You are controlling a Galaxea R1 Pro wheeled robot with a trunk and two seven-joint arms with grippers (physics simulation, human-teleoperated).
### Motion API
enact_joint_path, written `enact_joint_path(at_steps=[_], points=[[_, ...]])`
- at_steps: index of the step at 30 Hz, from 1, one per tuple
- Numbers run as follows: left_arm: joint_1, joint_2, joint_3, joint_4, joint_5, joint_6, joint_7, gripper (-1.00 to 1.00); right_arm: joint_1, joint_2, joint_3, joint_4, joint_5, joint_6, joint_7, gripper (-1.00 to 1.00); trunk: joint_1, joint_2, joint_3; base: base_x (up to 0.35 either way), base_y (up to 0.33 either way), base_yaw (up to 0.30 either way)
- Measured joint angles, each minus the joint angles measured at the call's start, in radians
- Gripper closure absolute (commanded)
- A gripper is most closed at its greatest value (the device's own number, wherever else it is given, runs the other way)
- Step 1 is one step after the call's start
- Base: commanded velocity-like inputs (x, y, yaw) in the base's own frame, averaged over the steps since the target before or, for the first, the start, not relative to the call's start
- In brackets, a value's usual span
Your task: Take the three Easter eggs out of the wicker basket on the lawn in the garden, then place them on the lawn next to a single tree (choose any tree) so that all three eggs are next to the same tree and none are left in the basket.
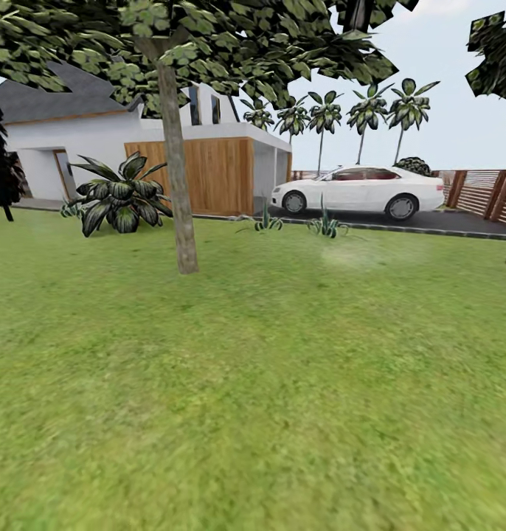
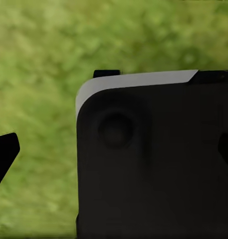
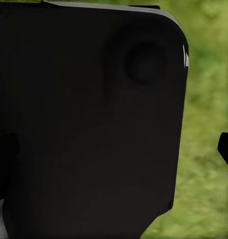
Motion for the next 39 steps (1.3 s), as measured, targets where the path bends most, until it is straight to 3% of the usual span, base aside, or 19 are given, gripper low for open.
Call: enact_joint_path(at_steps=[23,29,39], points=[[0.000,-0.001,-0.001,0.000,0.000,-0.002,0.000,-1.00,0.000,-0.003,-0.009,0.001,-0.003,0.001,-0.003,-1.00,-0.088,0.161,0.070,0.000,0.000,0.037],[0.000,-0.001,-0.001,0.000,0.000,-0.028,0.000,-1.00,0.000,-0.003,-0.008,0.002,-0.002,0.001,-0.002,-1.00,-0.111,0.203,0.089,0.000,0.000,0.011],[0.000,-0.001,-0.001,0.000,-0.001,-0.041,0.000,-1.00,0.000,-0.002,-0.005,0.002,0.004,0.001,-0.005,-1.00,-0.150,0.273,0.117,0.000,0.000,0.185]])
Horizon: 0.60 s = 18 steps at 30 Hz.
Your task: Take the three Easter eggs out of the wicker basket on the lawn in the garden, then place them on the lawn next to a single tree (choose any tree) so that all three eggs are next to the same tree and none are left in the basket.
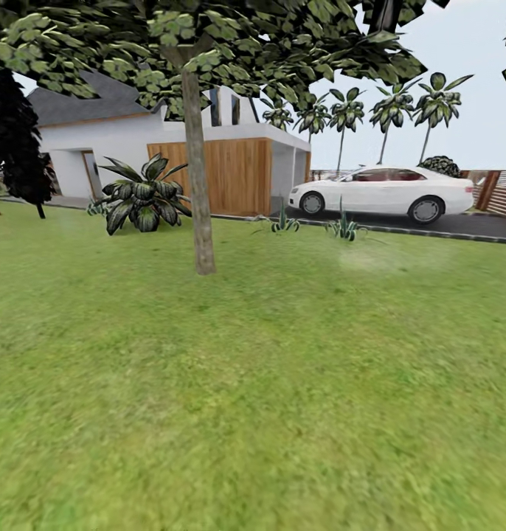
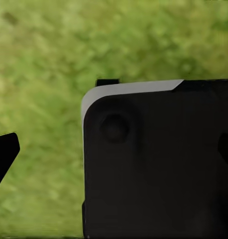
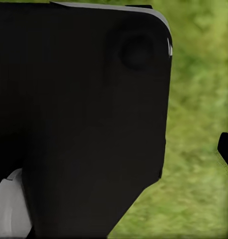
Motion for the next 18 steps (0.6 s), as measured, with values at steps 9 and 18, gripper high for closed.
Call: enact_joint_path(at_steps=[9,18], points=[[0.000,0.000,0.000,0.000,0.000,-0.003,0.000,-1.00,0.000,0.000,-0.002,0.000,0.000,-0.001,-0.002,-1.00,-0.035,0.063,0.027,0.000,0.000,0.259],[0.001,0.000,0.001,0.000,0.000,-0.004,0.000,-1.00,0.000,0.000,-0.005,0.001,-0.005,-0.002,-0.007,-1.00,-0.069,0.126,0.054,0.000,0.000,0.240]])
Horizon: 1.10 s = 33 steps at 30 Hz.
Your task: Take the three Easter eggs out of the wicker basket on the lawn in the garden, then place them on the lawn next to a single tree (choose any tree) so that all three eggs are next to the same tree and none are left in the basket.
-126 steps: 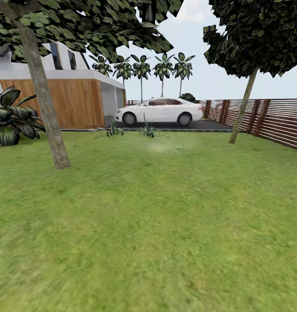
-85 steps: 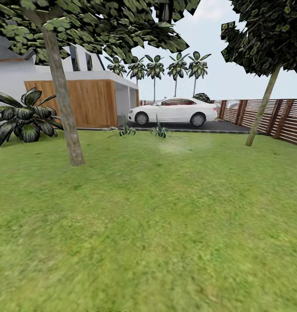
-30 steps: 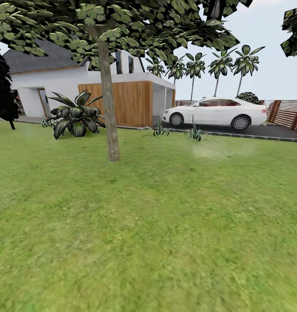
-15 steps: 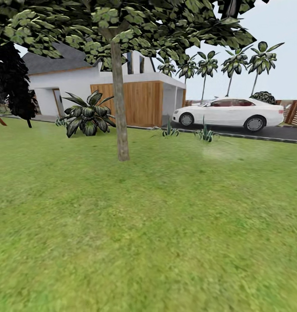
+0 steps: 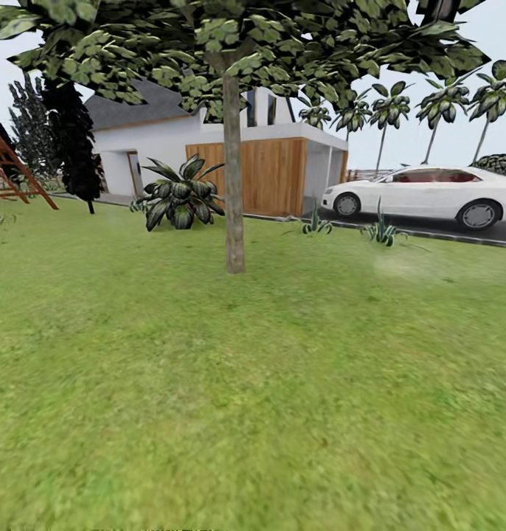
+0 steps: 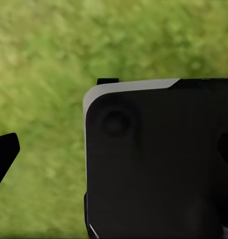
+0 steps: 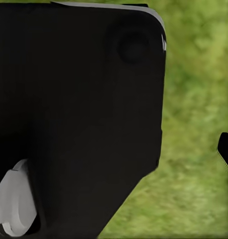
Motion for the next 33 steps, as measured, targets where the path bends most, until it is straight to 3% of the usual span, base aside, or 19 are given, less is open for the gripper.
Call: enact_joint_path(at_steps=[10,33], points=[[-0.001,0.000,0.000,0.000,0.000,0.000,0.000,-1.00,0.000,0.000,0.001,0.003,0.000,-0.038,-0.001,-1.00,-0.038,0.070,0.031,0.000,0.000,0.244],[0.000,0.000,0.001,0.001,0.000,-0.016,0.001,-1.00,0.000,0.000,0.001,0.007,-0.001,-0.044,-0.001,-1.00,-0.127,0.231,0.103,0.000,0.000,0.245]])
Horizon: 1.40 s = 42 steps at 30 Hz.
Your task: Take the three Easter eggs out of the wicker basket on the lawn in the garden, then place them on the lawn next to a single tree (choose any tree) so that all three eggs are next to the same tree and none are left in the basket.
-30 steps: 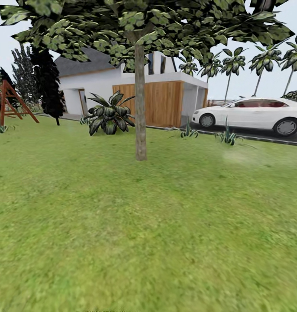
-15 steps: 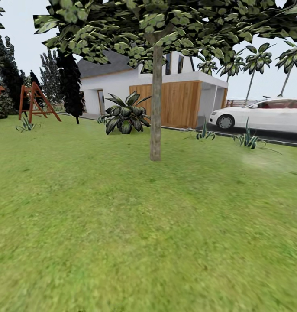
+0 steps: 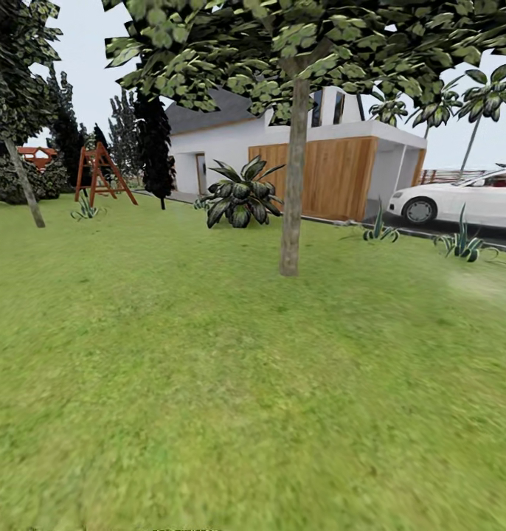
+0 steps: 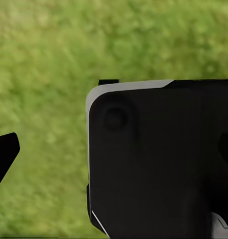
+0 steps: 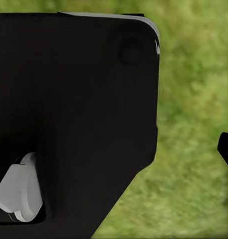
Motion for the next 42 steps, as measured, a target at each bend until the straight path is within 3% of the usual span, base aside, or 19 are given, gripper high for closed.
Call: enact_joint_path(at_steps=[42], points=[[0.000,0.000,0.000,0.000,0.000,-0.001,-0.001,-1.00,0.000,0.000,0.000,0.005,0.001,0.001,0.000,-1.00,-0.161,0.295,0.123,0.000,0.000,0.232]])
